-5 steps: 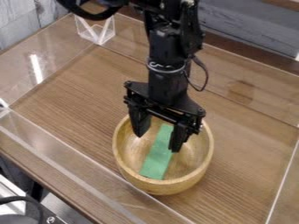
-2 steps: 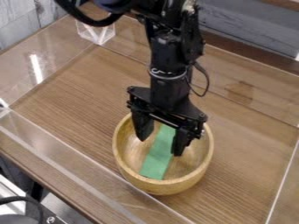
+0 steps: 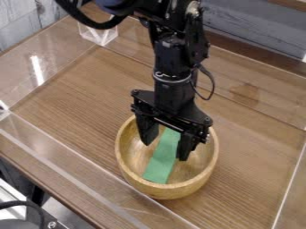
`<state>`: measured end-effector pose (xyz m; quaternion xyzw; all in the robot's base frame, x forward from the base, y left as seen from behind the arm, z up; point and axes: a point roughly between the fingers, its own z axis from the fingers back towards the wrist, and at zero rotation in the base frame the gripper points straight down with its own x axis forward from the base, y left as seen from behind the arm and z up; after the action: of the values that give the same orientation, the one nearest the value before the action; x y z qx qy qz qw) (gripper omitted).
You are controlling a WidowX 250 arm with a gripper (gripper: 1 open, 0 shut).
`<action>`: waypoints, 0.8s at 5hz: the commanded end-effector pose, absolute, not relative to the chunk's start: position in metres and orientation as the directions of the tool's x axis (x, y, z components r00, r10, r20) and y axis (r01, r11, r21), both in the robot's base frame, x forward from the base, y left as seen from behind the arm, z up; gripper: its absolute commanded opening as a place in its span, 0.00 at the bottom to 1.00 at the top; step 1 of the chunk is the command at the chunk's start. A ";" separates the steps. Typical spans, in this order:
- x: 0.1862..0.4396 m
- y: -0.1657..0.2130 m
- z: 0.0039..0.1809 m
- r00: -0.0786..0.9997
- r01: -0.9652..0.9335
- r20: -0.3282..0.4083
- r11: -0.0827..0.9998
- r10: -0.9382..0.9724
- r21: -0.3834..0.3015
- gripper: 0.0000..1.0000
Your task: Remove the green block from inside the brown bowl and put it on the table
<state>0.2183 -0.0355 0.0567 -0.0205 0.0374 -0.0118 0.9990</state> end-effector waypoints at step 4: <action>0.223 -0.039 0.061 0.998 0.037 -0.046 0.997 -0.040 -0.061 1.00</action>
<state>0.2189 -0.0378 0.0561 -0.0278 0.0362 -0.0184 0.9988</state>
